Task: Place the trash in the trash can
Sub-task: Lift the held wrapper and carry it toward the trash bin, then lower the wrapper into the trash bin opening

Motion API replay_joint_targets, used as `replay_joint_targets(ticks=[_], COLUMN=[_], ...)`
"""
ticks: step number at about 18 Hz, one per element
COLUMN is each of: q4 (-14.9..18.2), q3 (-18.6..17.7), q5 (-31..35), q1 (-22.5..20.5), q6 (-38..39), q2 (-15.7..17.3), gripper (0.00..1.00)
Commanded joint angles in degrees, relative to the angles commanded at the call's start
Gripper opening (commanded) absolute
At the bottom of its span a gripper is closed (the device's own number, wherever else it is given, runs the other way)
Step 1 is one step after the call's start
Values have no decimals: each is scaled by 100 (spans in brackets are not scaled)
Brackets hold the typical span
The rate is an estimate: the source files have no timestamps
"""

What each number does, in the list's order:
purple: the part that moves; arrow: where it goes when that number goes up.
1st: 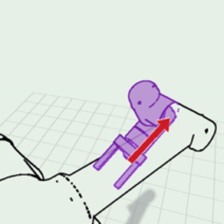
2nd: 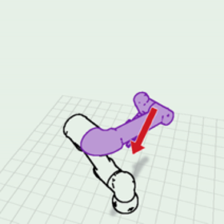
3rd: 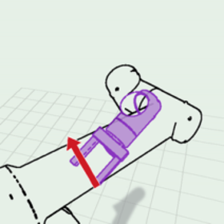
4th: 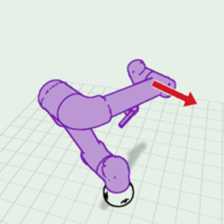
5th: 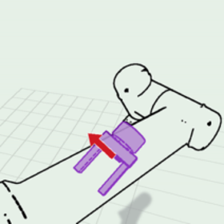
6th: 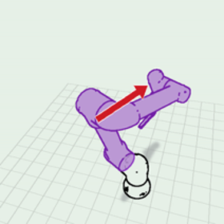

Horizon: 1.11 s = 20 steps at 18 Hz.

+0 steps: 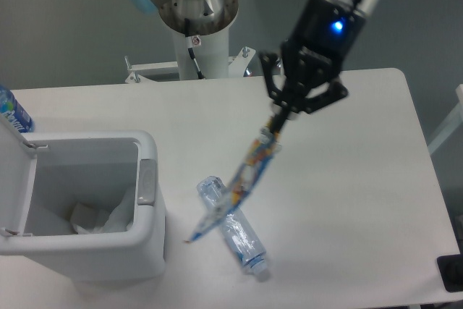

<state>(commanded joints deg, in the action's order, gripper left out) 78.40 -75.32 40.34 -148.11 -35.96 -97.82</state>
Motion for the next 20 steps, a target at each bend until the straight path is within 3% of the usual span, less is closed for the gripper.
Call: replay_joint_targets(ticks=[9,16,20], q4=[9,-26,-44], q3=[-229,-483,-536], q5=[-61,17,562], q1=[906,1091,1100], q6=[150,186,133], q2=[62,211,255], gripper=[0,0,0])
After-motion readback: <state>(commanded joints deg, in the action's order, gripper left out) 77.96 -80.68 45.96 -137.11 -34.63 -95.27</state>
